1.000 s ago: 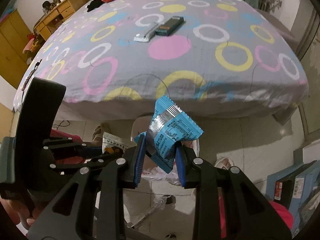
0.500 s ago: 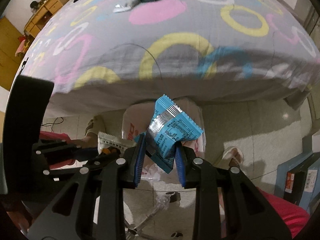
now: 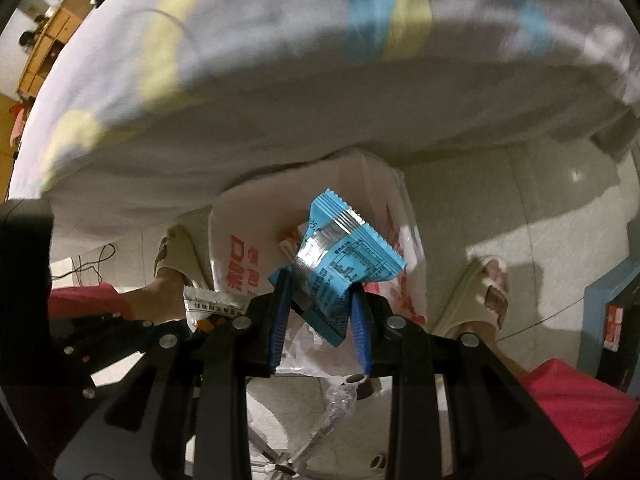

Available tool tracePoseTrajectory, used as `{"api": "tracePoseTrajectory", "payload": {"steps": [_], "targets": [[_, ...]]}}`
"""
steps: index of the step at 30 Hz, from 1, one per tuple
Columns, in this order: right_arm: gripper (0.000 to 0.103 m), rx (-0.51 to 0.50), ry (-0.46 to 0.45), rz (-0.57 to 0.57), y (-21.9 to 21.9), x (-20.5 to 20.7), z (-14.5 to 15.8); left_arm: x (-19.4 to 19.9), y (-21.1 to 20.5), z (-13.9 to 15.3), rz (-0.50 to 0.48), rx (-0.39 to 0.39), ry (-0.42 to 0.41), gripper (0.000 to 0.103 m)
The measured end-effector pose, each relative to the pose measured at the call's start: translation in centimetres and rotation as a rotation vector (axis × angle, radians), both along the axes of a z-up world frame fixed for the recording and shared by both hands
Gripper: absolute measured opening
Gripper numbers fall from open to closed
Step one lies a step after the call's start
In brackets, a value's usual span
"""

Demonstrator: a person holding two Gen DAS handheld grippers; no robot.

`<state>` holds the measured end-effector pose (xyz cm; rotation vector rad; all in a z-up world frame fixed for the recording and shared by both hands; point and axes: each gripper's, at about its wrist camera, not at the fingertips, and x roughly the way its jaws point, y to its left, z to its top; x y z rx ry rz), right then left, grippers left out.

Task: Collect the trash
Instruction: 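Lower the sachet and blue wrapper into the trash bag with both tools, then open both tools to release the sachet and wrapper into the bag, then raise both tools back over the dark green box and white packet on the bed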

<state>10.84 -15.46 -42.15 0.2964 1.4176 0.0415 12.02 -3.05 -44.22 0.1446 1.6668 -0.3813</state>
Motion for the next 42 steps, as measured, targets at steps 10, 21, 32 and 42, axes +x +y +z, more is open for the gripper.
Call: {"api": "tracePoseTrajectory", "payload": {"steps": [10, 21, 32, 42], "targets": [[0.028, 0.042, 0.08, -0.065, -0.8, 1.2, -4.9, -0.1, -0.7, -2.8, -0.029, 0.029, 0.019, 0.02], [0.028, 0.053, 0.122, -0.06, -0.6, 1.9, -7.4, 0.4, -0.6, -4.7, -0.019, 0.036, 0.057, 0.02], [0.05, 0.096, 0.14, -0.064, -1.0, 2.3, -8.2, 0.8, -0.4, -6.1, 0.01, 0.041, 0.103, 0.037], [0.056, 0.087, 0.141, -0.078, -1.4, 2.1, -7.4, 0.8, 0.5, -5.2, 0.07, 0.061, 0.064, 0.065]]}}
